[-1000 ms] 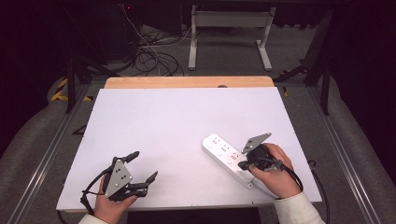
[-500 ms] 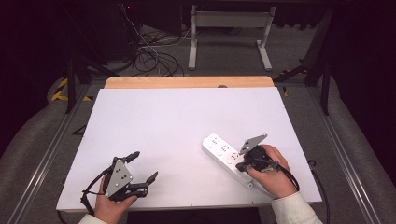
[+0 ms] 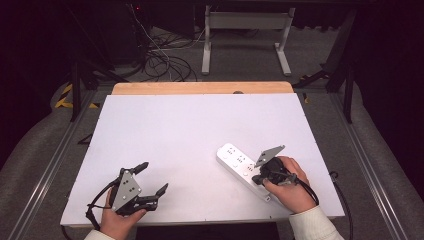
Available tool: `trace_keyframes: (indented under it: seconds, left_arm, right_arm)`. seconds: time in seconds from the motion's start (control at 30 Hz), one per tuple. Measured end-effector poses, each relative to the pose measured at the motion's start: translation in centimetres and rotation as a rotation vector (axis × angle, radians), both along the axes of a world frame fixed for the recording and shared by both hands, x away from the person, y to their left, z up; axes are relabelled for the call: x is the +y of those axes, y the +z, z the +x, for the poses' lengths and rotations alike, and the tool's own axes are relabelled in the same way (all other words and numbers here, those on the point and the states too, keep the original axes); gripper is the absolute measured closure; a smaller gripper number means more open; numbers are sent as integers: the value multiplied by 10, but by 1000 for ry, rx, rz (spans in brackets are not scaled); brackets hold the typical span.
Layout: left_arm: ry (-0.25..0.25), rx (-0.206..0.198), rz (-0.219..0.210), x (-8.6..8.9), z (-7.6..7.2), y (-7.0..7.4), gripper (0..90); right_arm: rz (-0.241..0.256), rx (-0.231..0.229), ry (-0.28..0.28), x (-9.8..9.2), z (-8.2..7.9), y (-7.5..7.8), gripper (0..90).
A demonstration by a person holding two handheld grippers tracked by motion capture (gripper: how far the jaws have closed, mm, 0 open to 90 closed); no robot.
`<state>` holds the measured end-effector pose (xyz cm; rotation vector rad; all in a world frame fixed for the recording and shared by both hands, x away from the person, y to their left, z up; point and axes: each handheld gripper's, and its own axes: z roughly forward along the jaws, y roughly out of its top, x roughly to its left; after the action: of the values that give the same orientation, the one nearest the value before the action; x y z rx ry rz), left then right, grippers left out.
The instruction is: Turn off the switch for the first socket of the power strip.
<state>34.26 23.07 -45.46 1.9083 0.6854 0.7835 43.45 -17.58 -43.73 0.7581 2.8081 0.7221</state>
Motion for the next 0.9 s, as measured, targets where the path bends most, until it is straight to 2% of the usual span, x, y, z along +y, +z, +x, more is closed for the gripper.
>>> trace_keyframes:
  seconds: [0.5, 0.6, 0.63, 0.7, 0.73, 0.77, 0.8, 0.9]
  left_arm:
    - [9, -8, -4, 3, -1, 3, 157]
    - [9, -13, -2, 4, -2, 4, 157]
    - [10, -13, -5, 4, -2, 4, 157]
    - [9, -11, -7, 4, -2, 4, 157]
    - [9, -11, -7, 5, -2, 3, 157]
    - [8, -11, -8, 5, -2, 3, 157]
    - [6, -11, -8, 5, -2, 4, 157]
    - [7, -10, -3, 4, -1, 4, 157]
  right_arm:
    - [2, 7, -20, 0, 0, -2, 900]
    - [-17, 0, -25, 2, -2, -1, 900]
    - [-27, -29, -21, 3, -3, 0, 900]
    - [0, -81, -16, 0, -7, 8, 900]
    - [0, -81, -16, 0, -7, 8, 900]
    - [81, -105, -12, -4, -12, 22, 900]
    - [101, -117, -2, -5, -14, 27, 900]
    - [114, -125, 12, -3, -16, 30, 900]
